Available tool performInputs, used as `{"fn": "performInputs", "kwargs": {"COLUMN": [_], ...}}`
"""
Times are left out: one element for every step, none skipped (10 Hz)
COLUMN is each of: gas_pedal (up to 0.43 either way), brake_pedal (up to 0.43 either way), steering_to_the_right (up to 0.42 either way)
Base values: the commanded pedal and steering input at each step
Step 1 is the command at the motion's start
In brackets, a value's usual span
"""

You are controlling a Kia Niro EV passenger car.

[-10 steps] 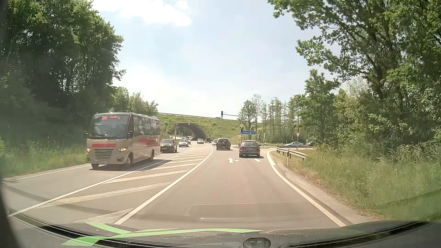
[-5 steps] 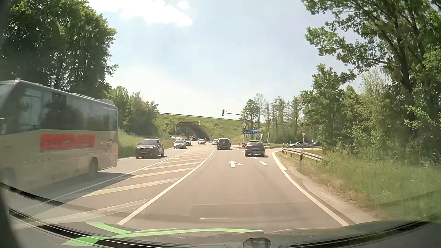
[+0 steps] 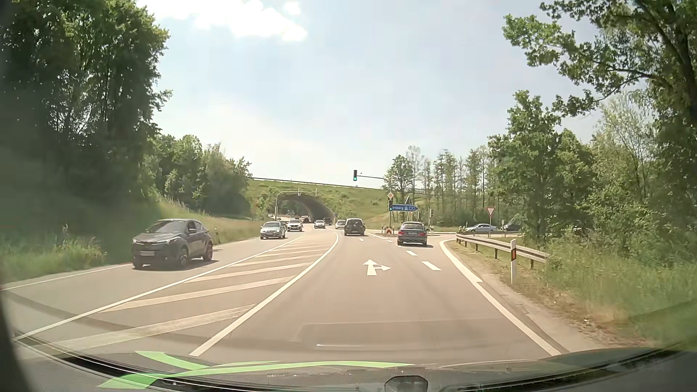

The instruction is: Follow the waypoints while adhering to traffic rules and regulations

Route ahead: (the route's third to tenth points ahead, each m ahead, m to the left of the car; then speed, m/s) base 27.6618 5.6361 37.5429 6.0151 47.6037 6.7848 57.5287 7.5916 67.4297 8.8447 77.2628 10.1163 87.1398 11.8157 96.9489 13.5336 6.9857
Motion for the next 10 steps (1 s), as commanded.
{"fn": "performInputs", "kwargs": {"gas_pedal": [0.311,0.311,0.319,0.319,0.319,0.319,0.331,0.331,0.331,0.331], "brake_pedal": [0.000,0.000,0.000,0.000,0.000,0.000,0.000,0.000,0.000,0.000], "steering_to_the_right": [-0.012,-0.012,-0.012,-0.012,-0.011,-0.010,-0.010,-0.010,-0.010,-0.009]}}
